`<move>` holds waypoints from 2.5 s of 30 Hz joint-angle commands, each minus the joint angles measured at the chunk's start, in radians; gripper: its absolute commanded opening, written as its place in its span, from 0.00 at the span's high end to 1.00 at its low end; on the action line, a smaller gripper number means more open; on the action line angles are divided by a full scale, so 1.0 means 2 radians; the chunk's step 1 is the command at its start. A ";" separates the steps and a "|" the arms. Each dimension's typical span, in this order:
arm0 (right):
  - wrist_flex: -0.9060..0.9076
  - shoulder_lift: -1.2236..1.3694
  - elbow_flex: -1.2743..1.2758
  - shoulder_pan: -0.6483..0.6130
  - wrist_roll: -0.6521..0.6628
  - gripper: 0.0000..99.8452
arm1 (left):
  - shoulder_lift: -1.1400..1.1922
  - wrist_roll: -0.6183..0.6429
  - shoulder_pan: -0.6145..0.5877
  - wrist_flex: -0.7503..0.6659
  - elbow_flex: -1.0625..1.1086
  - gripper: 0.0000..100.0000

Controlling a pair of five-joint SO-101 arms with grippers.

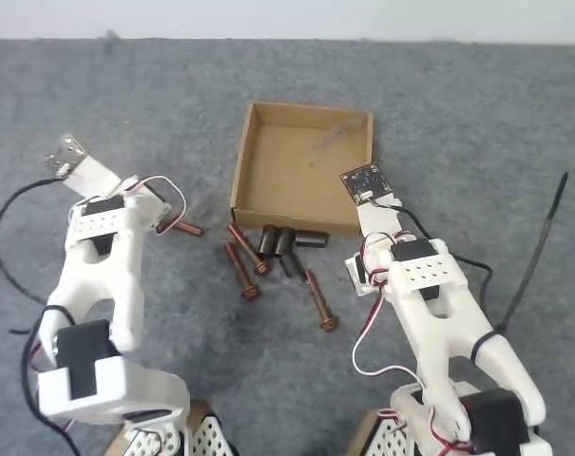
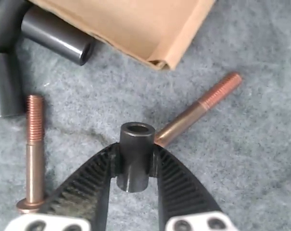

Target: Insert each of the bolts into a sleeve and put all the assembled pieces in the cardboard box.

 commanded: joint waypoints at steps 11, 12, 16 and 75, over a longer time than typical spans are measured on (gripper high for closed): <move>-0.009 -0.024 -0.002 -0.003 0.007 0.99 | -0.005 0.038 0.027 -0.013 -0.012 0.85; -0.009 -0.024 -0.002 -0.003 0.007 0.99 | 0.012 0.038 0.025 -0.011 -0.021 0.85; -0.009 -0.024 -0.002 -0.003 0.007 0.99 | 0.083 0.038 0.012 0.018 -0.078 0.85; -0.016 -0.024 0.002 -0.002 0.008 0.99 | 0.017 -0.232 0.122 0.115 -0.044 0.87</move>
